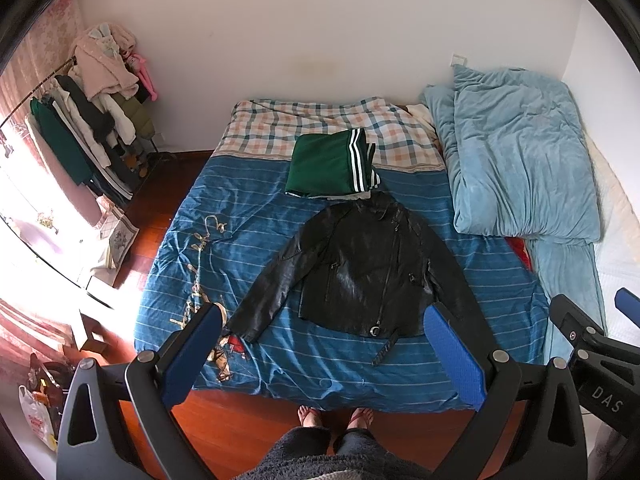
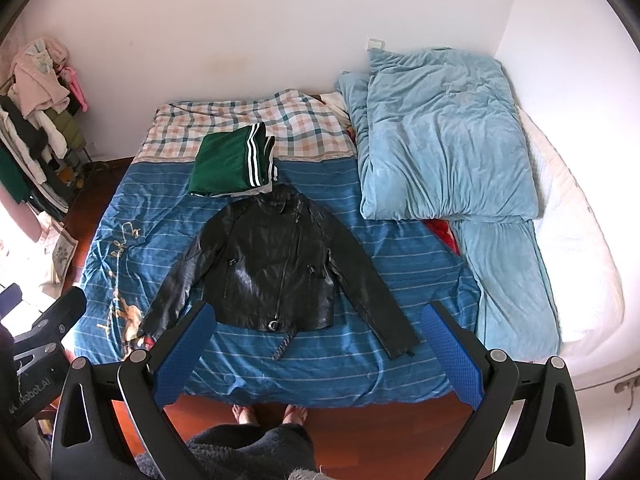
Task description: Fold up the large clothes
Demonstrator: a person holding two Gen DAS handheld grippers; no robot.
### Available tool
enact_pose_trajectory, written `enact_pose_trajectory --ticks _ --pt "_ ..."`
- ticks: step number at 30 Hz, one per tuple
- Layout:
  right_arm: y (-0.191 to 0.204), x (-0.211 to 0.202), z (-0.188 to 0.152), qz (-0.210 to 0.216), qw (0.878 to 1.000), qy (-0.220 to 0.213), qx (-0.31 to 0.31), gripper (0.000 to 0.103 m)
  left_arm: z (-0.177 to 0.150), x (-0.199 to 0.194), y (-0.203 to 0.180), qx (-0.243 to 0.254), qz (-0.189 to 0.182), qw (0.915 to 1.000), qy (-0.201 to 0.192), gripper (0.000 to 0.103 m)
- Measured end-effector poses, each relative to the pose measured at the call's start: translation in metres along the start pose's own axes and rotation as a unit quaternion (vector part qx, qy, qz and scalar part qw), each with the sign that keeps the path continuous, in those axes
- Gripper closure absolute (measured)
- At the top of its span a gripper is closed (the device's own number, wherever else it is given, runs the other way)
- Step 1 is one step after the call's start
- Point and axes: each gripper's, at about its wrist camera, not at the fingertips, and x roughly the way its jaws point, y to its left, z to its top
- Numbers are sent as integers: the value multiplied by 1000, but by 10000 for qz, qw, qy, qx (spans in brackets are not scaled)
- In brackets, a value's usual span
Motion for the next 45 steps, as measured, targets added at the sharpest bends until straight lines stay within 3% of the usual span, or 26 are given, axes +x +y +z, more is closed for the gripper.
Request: enact_pose_trajectory --ticks 27,36,39,45 --pt "0 -1 1 1 10000 -31 10 0 1 -2 0 -4 -7 10000 -31 0" --pt "3 -5 5 14 10000 -33 4 0 15 -3 -12 -13 -9 10000 -22 0" --pt "3 -5 6 16 10000 -34 10 0 -1 -3 1 -10 -12 10000 -39 0" --pt "3 -4 4 15 10000 -36 4 0 -1 -3 0 0 -14 10000 -43 0"
